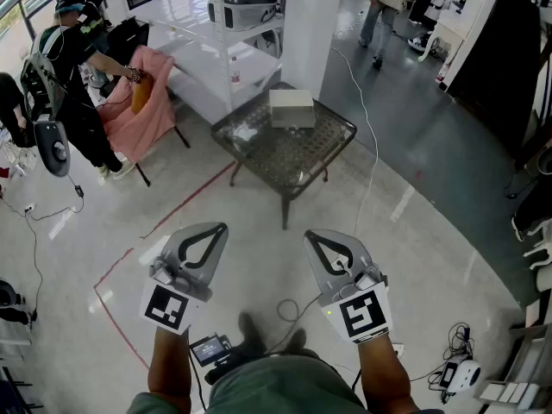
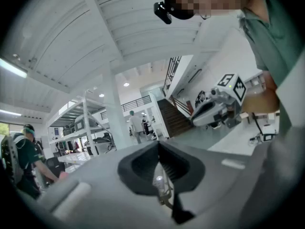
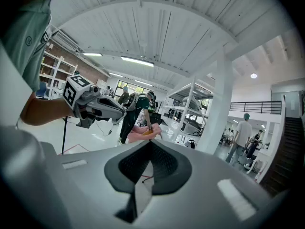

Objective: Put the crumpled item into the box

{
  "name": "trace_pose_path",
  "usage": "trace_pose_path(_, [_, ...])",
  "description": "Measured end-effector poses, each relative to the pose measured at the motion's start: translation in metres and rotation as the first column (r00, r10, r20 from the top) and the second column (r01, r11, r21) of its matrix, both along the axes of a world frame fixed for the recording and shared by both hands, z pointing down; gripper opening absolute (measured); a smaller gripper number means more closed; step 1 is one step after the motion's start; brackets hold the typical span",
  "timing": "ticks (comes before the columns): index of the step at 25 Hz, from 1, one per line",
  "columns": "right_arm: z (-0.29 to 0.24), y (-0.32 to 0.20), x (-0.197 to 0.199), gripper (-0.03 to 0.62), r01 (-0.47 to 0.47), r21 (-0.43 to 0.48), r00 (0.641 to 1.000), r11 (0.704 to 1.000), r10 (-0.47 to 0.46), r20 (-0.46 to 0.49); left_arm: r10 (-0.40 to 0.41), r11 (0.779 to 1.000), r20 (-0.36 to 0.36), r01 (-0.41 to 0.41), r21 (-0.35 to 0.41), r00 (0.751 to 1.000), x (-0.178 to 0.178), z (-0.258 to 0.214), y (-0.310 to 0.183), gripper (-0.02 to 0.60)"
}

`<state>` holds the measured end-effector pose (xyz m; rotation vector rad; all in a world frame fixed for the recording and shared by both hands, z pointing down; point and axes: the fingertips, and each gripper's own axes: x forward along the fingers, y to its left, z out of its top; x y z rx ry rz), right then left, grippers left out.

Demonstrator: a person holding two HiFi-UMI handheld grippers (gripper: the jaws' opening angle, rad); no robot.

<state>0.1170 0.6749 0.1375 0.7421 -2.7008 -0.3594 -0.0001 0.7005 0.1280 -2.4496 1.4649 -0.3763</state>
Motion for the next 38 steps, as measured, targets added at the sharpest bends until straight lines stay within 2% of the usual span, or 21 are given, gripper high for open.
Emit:
trace_pose_path(22, [-0.008, -0.051, -0.09, 0.005, -0.089, 0.025, 0.996, 0.996, 0.088, 0.009, 0.086, 0.996, -0.072, -0.086, -0.006, 0.994, -0.085, 0.004, -0.059, 0.003])
trace_pose_path(30, [-0.014, -0.087, -0.089, 0.005, -0.074, 0.067, 0.997, 0.995, 0.072, 0.022, 0.081, 0.997, -0.068, -0.081, -0.004, 0.994, -0.076, 0.008, -0.094, 0.003])
trace_pose_path(38, [-0.003, -0.14, -0.063, 0.003, 0.009, 0.051, 0.999, 0.999, -0.011, 0.038, 0.007, 1.0, -0.037, -0.008, -0.021, 0.999, -0.039, 0.016, -0.146, 0.003])
